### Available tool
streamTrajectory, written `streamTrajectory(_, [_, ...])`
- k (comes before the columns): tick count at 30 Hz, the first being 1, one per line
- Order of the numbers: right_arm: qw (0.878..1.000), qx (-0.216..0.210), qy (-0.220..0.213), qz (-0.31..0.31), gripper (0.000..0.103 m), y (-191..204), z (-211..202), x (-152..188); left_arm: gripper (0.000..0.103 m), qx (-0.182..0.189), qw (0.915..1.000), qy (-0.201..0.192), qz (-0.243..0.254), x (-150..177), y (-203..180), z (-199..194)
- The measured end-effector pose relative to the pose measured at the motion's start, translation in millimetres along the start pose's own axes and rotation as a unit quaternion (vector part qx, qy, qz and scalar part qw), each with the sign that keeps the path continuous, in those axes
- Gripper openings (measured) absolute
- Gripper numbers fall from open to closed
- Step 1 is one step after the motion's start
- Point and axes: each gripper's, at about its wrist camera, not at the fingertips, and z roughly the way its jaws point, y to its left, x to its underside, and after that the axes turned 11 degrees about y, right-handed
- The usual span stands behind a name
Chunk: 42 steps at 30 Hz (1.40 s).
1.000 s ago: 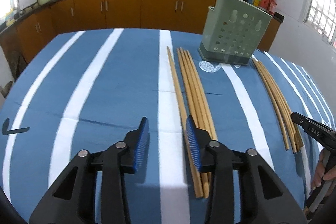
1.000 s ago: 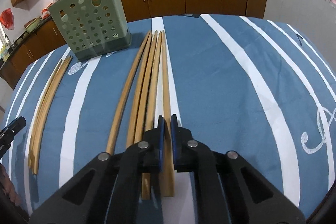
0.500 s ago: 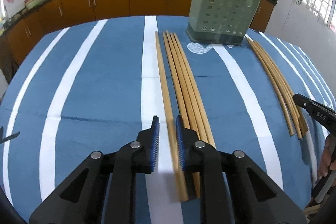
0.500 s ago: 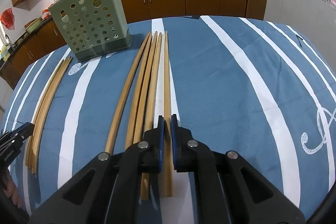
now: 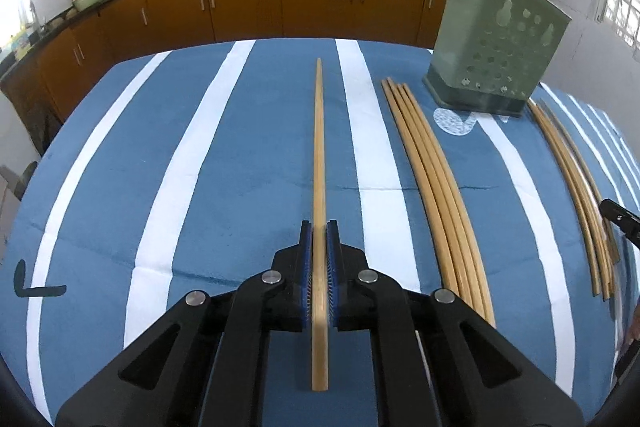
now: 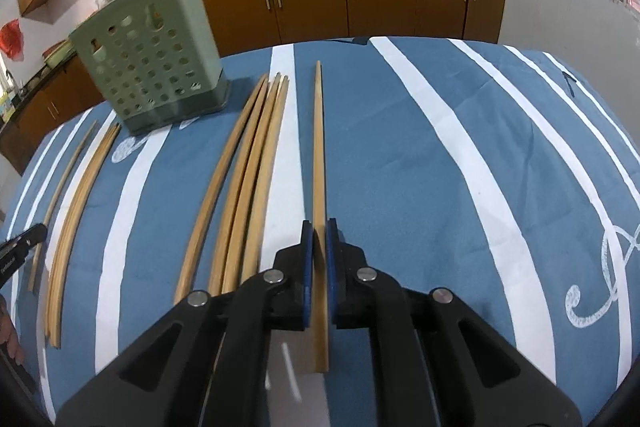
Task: Organize utensils
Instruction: 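Lift the chopstick in the left tool over the green holder while the right tool carries its chopstick there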
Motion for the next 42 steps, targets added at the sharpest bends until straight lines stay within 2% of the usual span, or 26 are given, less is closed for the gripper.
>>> streamTrajectory(7, [1.0,0.001,0.003,-0.007,0.01,0.7,-3.7,6.6,0.008,0.003,1.0,0.0,0.002,6.0,-1.1,-3.3])
streamTrajectory(14, [1.0,-0.011,0.002,0.0,0.008,-3.3,-8.0,11.6,0.008,0.012,0.9999,0.002,0.0,7.1,1.4,-4.5])
streamTrajectory(18, [0.999,-0.019,-0.041,0.006,0.008,-8.2,-35.4,8.7,0.008,0.016,0.9996,-0.024,-0.004,7.0,6.1,-22.0])
streamTrajectory(22, [0.996,-0.021,-0.083,0.01,0.008,-13.4,-64.8,0.3,0.008,0.02,0.9974,-0.069,-0.011,-1.9,12.8,-51.4])
streamTrajectory(31, [0.986,-0.02,-0.166,0.014,0.008,-24.0,-116.9,-25.9,0.008,0.024,0.9871,-0.155,-0.034,-31.5,27.0,-105.0])
streamTrajectory(39, [0.976,-0.013,-0.217,0.0,0.008,-19.6,-149.2,-61.3,0.007,0.014,0.9813,-0.188,-0.039,-66.3,33.2,-128.0])
streamTrajectory(42, [0.967,-0.027,-0.252,-0.005,0.008,-16.1,-179.9,-85.0,0.007,0.015,0.9767,-0.212,-0.033,-78.3,31.1,-148.4])
